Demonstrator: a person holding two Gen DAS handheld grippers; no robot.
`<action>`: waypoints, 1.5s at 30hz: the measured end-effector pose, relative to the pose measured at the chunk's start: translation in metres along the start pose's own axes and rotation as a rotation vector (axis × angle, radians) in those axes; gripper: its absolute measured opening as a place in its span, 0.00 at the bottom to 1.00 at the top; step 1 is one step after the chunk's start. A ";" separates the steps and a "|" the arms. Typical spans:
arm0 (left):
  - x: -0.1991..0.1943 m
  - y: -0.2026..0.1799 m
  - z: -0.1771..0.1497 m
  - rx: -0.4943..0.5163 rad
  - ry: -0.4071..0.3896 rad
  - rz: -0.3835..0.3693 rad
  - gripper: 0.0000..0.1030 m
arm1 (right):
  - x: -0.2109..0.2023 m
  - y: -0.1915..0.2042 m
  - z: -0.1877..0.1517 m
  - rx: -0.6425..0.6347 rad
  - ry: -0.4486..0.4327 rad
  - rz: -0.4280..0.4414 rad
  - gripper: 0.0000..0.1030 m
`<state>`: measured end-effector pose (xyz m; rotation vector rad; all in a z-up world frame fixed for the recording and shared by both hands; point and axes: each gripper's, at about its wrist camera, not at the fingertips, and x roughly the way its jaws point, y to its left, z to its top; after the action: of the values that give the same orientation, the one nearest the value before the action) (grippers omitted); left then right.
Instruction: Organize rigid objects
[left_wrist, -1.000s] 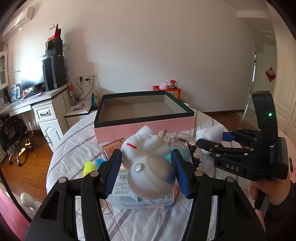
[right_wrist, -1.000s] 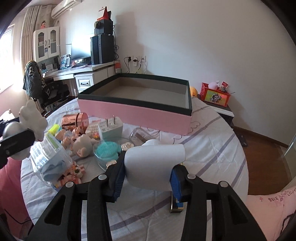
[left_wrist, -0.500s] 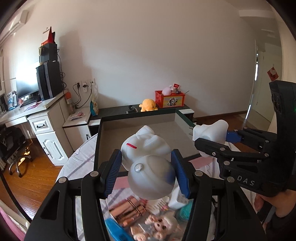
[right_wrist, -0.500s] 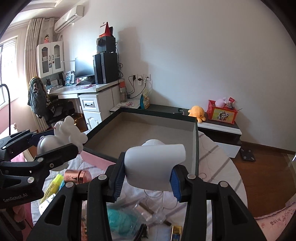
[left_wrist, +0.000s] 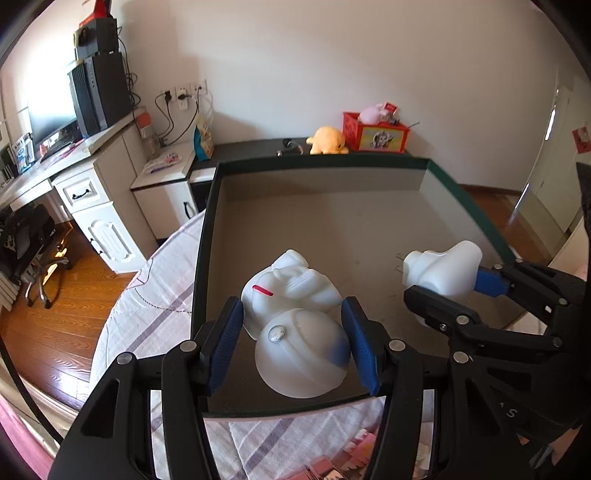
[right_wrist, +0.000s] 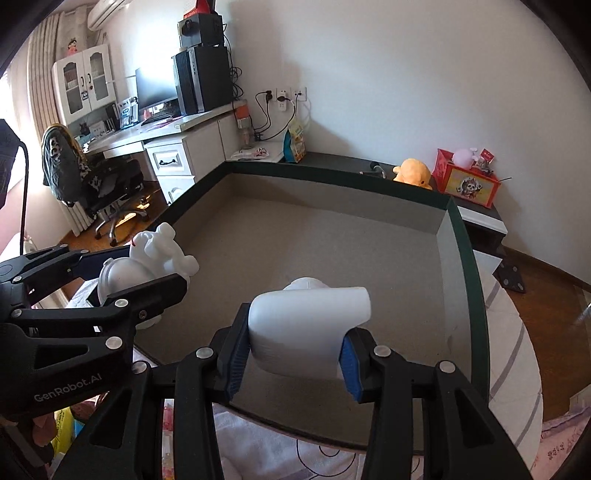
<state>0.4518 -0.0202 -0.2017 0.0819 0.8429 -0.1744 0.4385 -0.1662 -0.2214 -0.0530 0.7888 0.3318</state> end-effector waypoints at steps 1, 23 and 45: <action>0.003 -0.001 -0.001 0.001 0.009 0.008 0.55 | 0.002 -0.001 -0.001 0.005 0.008 0.002 0.43; -0.262 -0.017 -0.121 -0.082 -0.566 0.268 1.00 | -0.236 0.057 -0.078 0.073 -0.473 -0.195 0.87; -0.363 -0.048 -0.199 -0.065 -0.692 0.215 1.00 | -0.351 0.101 -0.149 0.041 -0.647 -0.294 1.00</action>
<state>0.0596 0.0045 -0.0624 0.0453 0.1460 0.0320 0.0742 -0.1921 -0.0723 -0.0200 0.1397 0.0408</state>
